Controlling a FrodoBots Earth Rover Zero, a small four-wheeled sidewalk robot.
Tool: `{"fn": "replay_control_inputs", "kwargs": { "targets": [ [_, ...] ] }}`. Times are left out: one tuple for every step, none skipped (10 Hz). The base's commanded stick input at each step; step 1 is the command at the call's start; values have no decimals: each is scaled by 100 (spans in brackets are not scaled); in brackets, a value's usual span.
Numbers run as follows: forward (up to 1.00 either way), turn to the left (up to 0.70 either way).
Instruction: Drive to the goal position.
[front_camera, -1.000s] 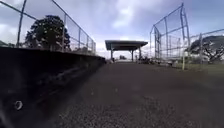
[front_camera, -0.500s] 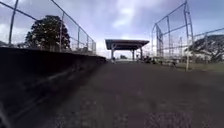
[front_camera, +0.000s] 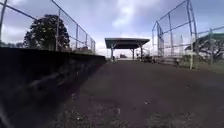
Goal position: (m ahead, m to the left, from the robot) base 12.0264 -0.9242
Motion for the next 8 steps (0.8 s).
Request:
{"fn": "replay_control_inputs", "kwargs": {
  "targets": [
    [85,0],
    [85,0],
    [85,0],
    [85,0],
    [85,0],
    [85,0],
    [85,0],
    [85,0]
  ]
}}
